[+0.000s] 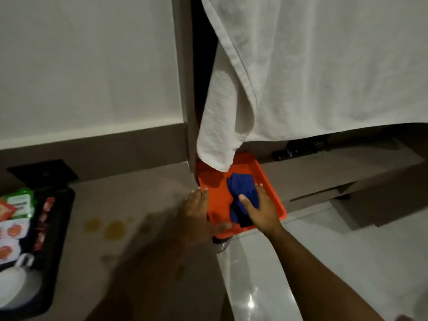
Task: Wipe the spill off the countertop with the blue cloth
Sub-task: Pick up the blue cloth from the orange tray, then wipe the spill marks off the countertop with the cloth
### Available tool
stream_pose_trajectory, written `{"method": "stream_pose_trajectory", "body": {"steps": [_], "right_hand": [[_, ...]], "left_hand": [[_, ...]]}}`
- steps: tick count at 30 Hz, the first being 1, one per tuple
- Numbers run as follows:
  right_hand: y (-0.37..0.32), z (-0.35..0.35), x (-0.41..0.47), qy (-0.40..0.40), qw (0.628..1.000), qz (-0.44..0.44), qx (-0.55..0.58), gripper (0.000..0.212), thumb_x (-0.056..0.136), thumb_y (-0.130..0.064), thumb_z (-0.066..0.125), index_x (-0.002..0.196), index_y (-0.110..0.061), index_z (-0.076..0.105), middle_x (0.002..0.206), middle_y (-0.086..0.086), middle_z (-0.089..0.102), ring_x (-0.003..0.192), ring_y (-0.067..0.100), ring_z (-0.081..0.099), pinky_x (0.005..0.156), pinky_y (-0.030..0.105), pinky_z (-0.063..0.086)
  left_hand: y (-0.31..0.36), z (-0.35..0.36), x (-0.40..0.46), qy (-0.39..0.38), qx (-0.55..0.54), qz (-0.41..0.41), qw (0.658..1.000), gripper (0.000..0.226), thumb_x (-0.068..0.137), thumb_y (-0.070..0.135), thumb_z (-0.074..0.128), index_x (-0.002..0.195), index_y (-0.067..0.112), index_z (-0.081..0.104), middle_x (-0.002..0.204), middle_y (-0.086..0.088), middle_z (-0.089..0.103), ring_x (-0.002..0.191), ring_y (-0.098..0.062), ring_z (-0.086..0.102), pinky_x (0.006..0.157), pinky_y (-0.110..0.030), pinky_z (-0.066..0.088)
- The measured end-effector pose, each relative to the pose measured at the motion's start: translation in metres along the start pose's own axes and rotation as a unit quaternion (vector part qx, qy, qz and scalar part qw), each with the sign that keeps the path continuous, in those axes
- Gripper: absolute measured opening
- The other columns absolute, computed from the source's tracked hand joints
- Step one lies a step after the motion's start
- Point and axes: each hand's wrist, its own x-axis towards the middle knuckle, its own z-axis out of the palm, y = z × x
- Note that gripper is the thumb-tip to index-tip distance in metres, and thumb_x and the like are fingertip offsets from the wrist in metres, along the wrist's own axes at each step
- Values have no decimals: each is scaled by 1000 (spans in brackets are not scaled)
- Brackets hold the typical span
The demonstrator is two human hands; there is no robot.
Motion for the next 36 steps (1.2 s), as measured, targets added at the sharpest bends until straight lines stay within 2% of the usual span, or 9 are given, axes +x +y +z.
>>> {"method": "stream_pose_trajectory", "body": {"steps": [3,7,14,20,22,25,29,32,36], "right_hand": [[24,12,50,-18,999,4,-48,98,78,-75,47,151,-15,22,161,8,18,148,24,16,117,38,17],[49,41,94,-70,983,-28,-167,93,86,-68,43,152,-11,11,162,14,3,149,31,1,119,47,5],[55,67,100,-18,956,-49,-290,65,98,-38,31,152,-10,9,162,18,1,149,35,-2,119,51,-1],[49,45,109,17,996,-38,-73,55,94,-5,44,147,-4,31,154,20,32,143,34,28,117,42,21],[41,24,107,34,997,-5,69,44,97,-8,44,141,-5,42,135,21,55,116,31,55,95,34,41],[25,-7,93,29,964,45,260,34,97,-8,43,130,-7,53,93,9,64,73,16,56,66,28,44],[-8,-20,50,-6,916,61,396,32,98,-11,44,126,-21,55,104,-1,69,87,18,67,73,29,54],[-28,-5,2,-10,918,64,392,33,98,-12,45,126,-28,56,111,-2,69,96,20,68,81,35,55],[-46,38,-62,-49,956,32,286,42,97,-11,45,137,-22,50,126,1,64,105,18,64,85,30,50]], "left_hand": [[15,39,28,-54,55,3,997,119,70,87,44,155,10,14,164,-13,15,151,-28,14,122,-43,16],[20,71,42,-99,114,10,989,125,67,92,35,155,7,6,165,-17,7,152,-29,6,123,-45,5],[18,84,48,-124,159,-4,979,127,68,92,29,154,5,-7,164,-19,-10,152,-30,-9,123,-46,-3],[15,84,49,-124,170,-2,978,128,66,93,26,154,5,-2,164,-19,-4,152,-30,-4,123,-45,-3],[13,79,49,-119,166,21,979,126,66,93,24,154,4,6,164,-19,3,152,-29,1,121,-42,-5],[7,62,43,-94,152,48,983,124,65,93,11,154,7,14,164,-17,12,152,-27,8,122,-41,1],[-7,28,15,-75,149,32,986,118,69,92,10,154,11,17,164,-16,14,152,-30,11,123,-45,7],[-20,-4,-25,-61,153,-1,986,113,73,90,17,153,11,22,163,-17,19,150,-31,16,121,-50,16],[-45,-29,-99,64,137,-7,988,90,88,72,30,119,-4,67,126,-28,63,117,-43,62,94,-55,53]]}}
